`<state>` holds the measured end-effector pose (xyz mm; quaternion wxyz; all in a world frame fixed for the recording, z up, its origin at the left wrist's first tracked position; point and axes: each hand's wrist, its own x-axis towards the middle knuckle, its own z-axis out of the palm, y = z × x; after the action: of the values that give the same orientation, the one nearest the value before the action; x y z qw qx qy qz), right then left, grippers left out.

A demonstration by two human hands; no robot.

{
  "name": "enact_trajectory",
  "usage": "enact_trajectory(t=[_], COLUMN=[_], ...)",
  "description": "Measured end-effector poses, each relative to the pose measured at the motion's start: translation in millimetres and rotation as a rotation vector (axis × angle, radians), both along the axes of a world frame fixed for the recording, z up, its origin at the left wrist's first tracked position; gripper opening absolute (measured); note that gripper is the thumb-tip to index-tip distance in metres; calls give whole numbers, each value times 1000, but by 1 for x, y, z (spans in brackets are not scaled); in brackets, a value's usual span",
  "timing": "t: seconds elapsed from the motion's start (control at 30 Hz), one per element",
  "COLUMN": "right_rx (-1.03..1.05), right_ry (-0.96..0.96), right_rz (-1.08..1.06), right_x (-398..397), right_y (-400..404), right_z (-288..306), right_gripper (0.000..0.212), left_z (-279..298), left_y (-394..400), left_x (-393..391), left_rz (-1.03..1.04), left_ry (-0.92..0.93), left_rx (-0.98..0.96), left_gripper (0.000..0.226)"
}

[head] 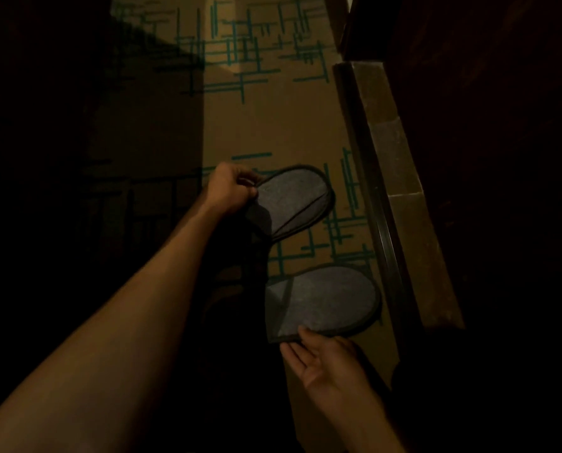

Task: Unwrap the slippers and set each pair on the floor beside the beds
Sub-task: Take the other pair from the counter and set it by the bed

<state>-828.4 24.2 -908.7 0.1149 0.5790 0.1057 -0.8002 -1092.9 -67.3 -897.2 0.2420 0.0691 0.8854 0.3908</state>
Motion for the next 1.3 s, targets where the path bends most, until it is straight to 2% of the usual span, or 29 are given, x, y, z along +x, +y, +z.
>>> enact_trajectory(t=[0.13,0.3,0.63,0.8,1.07,1.2,1.3], right_rx=[-13,18,-9,-8,3,-5,-13], right_ry=[39,0,7,-3,-61,-94,-98], right_rz=[26,89,42,26,79,120,142], right_x=[-6,-16,-34,-35,-37,-39,-38], right_y=[-7,-19,-23,-25,-24,-23,-23], right_z=[-4,-3,-3,-2,1,4,6], right_gripper=[49,39,16,28,20,39,40], left_z=[-7,-17,-29,-29,-30,-30,-33], left_y=[12,22,25,25,24,25,26], left_x=[-2,5,6,7,8,7,9], left_rz=[-97,-222,-240,-234,-212,-205,-177], left_ry=[60,179,294,309,333,333,318], left_rx=[-72,-118,-157,-156,-161,-171,-186], left_gripper=[30,18,18,18,16,16,17])
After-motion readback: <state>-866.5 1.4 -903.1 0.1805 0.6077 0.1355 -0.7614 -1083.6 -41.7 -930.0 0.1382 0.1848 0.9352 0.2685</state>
